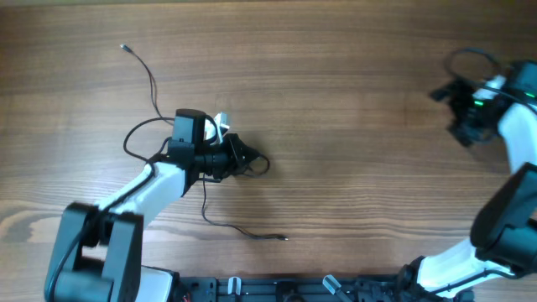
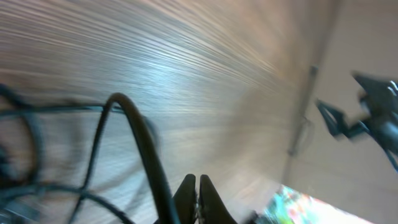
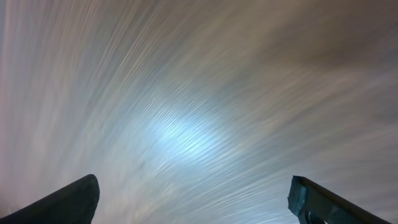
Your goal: Untangle cables
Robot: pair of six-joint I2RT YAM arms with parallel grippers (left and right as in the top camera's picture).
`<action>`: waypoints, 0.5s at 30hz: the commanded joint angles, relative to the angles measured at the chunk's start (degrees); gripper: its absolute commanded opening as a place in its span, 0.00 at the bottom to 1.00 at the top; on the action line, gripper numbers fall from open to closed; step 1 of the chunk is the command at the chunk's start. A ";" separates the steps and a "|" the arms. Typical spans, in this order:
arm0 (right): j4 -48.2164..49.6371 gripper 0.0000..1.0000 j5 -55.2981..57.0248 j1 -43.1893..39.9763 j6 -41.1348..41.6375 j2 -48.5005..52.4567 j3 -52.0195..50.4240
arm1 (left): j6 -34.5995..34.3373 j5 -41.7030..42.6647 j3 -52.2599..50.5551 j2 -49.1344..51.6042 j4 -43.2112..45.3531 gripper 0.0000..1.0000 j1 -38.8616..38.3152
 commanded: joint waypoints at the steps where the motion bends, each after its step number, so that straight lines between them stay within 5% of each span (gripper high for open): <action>1: -0.57 1.00 -3.10 11.76 -5.09 -1.27 0.61 | 1.38 5.88 0.07 -8.22 0.35 0.18 -0.02; 3: -0.52 1.00 -3.10 16.76 -5.11 -1.27 0.57 | 1.44 3.80 0.07 -12.17 -0.11 0.27 -0.02; 5: -0.17 1.00 -3.13 21.57 -4.98 -1.27 0.57 | 1.62 -3.28 0.07 -16.28 -2.91 0.50 -0.02; 6: -0.15 1.00 -3.13 23.50 -5.18 -1.27 0.57 | 1.57 -10.08 0.07 -18.60 -6.12 0.66 -0.02; 7: -0.15 1.00 -3.72 25.03 -6.86 -1.25 0.57 | 1.55 -16.65 0.07 -20.59 -9.22 1.00 -0.02; 15: 0.76 1.00 -10.34 35.19 -17.97 -0.83 0.02 | 0.42 -45.90 0.07 -25.03 -22.93 1.00 -0.02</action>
